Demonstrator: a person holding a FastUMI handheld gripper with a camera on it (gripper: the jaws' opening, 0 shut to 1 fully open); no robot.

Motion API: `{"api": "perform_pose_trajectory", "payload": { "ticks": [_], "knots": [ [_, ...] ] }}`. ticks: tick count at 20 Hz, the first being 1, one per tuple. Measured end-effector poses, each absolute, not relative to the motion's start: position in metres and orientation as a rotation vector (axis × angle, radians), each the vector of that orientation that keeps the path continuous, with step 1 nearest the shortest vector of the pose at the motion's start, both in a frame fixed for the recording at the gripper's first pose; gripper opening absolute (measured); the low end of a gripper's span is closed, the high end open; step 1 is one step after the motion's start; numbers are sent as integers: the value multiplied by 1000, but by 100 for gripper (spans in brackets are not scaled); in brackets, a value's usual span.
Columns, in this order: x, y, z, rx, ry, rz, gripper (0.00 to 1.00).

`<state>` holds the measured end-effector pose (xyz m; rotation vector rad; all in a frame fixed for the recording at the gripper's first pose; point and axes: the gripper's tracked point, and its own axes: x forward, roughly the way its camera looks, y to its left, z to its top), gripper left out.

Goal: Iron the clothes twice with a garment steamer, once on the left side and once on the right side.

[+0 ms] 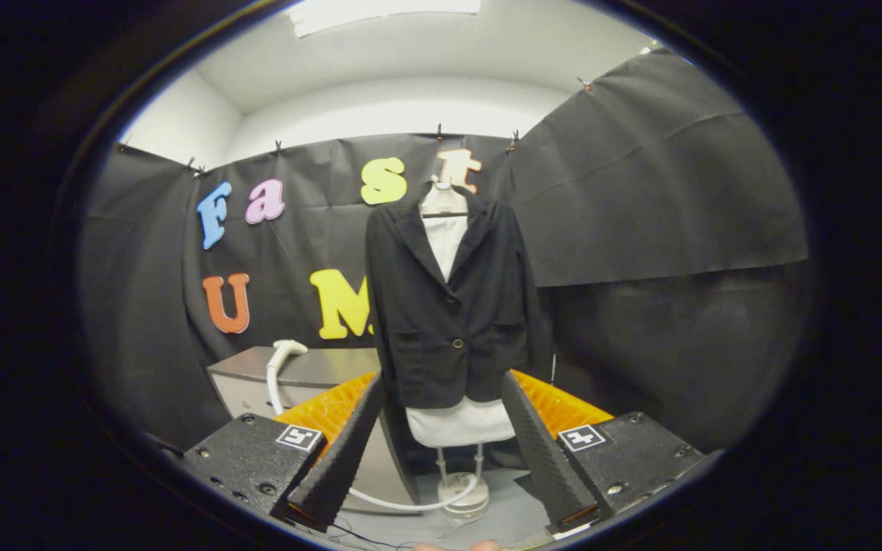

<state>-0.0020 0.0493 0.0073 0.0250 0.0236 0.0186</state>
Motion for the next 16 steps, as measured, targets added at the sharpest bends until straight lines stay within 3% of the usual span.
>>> {"api": "perform_pose_trajectory", "payload": {
  "ticks": [16],
  "knots": [
    [61,286,39,38,67,321,97]
  ]
}}
